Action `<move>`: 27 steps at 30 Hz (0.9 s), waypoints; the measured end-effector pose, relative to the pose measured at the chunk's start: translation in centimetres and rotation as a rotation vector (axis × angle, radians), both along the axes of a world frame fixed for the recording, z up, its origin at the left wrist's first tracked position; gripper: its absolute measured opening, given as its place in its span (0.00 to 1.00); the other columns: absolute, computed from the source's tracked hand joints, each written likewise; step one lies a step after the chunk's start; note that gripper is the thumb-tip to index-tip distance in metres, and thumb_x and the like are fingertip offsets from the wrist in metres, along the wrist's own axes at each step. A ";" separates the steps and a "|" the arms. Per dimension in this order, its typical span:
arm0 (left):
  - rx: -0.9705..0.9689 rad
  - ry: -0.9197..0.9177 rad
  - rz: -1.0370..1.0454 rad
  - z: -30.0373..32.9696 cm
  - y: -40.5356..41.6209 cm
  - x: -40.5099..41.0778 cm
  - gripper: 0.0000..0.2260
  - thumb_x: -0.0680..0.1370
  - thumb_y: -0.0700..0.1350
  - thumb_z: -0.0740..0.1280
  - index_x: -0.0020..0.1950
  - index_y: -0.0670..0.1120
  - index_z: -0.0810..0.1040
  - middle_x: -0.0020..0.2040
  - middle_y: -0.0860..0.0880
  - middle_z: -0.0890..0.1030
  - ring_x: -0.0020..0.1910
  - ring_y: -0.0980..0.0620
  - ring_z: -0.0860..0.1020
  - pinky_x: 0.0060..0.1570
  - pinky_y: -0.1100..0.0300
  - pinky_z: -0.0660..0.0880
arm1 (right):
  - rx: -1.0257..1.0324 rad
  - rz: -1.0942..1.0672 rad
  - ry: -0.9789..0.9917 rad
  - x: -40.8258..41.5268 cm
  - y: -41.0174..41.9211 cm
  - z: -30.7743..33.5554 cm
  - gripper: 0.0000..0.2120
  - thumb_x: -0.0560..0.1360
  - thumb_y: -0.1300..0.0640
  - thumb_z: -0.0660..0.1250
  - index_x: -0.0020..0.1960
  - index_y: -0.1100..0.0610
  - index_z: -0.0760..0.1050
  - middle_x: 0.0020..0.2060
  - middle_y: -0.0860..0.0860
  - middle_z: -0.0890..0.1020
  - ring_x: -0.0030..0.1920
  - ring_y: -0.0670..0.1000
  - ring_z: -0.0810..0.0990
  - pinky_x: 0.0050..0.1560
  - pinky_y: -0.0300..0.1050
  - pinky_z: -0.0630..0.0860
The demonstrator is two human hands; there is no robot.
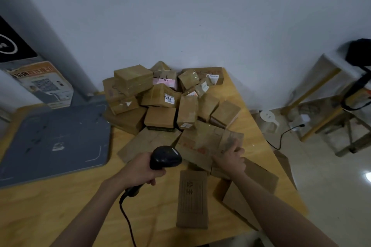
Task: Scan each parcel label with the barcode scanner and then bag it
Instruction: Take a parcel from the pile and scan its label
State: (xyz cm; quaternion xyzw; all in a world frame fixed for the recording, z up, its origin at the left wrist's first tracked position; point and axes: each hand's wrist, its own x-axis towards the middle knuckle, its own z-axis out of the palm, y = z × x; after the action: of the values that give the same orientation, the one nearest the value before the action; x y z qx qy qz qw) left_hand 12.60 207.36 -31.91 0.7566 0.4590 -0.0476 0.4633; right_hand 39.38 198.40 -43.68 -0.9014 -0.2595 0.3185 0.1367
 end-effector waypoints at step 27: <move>0.141 -0.399 0.314 5.5 -2.0 -5.3 0.07 0.76 0.44 0.74 0.52 0.50 0.81 0.39 0.51 0.84 0.41 0.52 0.83 0.47 0.51 0.80 | 0.514 0.266 0.725 -8.6 -1.9 11.0 0.51 0.65 0.38 0.73 0.79 0.38 0.48 0.66 0.45 0.69 0.61 0.47 0.74 0.64 0.54 0.75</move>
State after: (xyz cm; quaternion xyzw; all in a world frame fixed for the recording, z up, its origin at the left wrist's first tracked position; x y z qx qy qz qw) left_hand 7.33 205.40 -26.44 0.7008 0.4725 0.2072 0.4927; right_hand 30.75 196.45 -32.68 -0.6274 -0.3790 0.5534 0.3955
